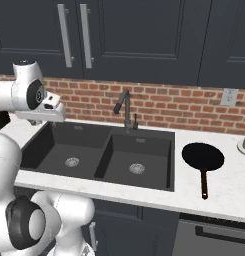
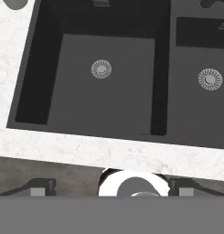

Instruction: Pick the pan and sponge and place them into the sink. Then turn on the water.

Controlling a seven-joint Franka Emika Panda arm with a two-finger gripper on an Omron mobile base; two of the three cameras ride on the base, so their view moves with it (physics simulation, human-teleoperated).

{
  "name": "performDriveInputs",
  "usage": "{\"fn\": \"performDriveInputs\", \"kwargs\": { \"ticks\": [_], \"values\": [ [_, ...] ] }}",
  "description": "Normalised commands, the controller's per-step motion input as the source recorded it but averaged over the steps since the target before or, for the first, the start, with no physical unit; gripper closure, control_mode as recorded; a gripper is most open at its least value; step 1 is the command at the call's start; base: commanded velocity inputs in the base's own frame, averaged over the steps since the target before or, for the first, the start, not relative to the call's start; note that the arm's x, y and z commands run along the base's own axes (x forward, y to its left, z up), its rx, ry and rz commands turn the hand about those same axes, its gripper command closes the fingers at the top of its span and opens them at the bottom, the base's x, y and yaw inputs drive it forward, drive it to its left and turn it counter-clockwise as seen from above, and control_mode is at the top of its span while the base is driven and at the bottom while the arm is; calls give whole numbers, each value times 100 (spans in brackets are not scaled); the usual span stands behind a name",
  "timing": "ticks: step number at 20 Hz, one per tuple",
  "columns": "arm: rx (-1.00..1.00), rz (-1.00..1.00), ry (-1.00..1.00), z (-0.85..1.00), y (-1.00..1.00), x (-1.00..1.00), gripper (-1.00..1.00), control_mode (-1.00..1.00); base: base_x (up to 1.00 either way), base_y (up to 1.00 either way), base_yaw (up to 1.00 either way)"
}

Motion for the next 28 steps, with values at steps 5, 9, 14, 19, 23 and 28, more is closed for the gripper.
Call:
{"fn": "performDriveInputs", "kwargs": {
  "ticks": [5,9,14,19,23,28],
  "values": [
    [0,0,9,-4,100,-7,-100,-100,0,0,0],
    [0,0,12,-4,42,1,-100,-100,0,0,0],
    [-3,0,8,-6,17,8,-100,-100,0,0,0],
    [-1,0,1,-34,55,1,-100,-100,0,0,0],
    [0,-3,0,-55,86,5,-100,-100,0,0,0],
    [0,-6,0,-48,67,22,-100,-100,0,0,0]
  ]
}}
